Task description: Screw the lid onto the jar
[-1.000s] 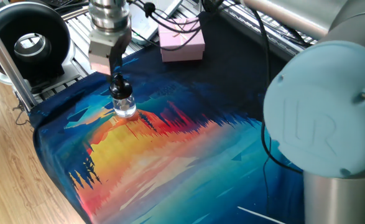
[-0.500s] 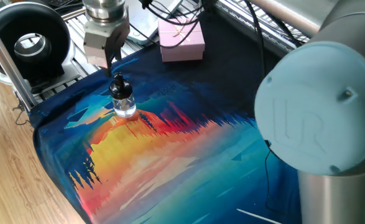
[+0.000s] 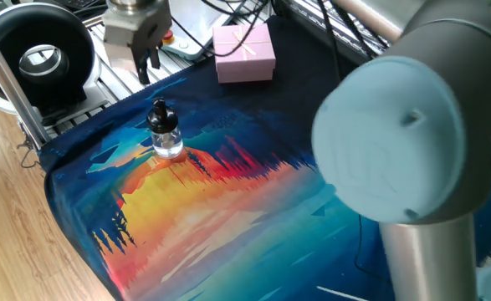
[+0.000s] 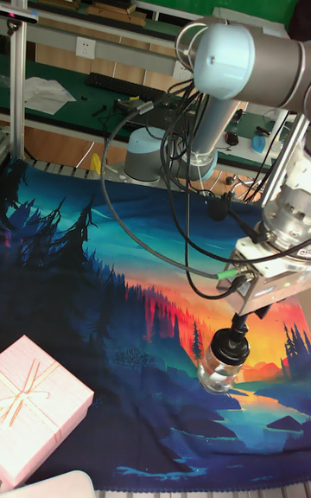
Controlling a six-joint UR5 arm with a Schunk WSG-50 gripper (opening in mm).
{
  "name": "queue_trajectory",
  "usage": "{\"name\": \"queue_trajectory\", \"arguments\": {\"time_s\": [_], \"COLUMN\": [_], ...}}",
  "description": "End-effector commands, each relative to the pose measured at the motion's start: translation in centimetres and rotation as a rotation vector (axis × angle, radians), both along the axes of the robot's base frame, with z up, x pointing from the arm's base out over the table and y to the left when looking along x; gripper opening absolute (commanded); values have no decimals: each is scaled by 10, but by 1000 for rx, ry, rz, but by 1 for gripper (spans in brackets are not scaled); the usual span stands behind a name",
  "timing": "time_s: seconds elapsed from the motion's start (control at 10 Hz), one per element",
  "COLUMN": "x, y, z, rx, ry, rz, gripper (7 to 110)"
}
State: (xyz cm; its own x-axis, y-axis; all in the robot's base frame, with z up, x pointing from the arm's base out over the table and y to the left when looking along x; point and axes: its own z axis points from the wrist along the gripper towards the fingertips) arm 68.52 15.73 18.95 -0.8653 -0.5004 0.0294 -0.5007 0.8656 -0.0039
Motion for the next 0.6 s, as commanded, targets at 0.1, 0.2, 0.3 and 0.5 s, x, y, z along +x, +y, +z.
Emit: {"name": "queue_trajectory", "arguments": {"time_s": [0.1, 0.2, 0.3, 0.5], "x": [16, 19, 25, 39], "y": [6, 7, 5, 7], "z": [1, 0, -1, 0], "rx": [17, 17, 6, 14], "ry": [-21, -23, -24, -30], "rz": [-71, -88, -94, -134], "gripper": [22, 22, 22, 22]}}
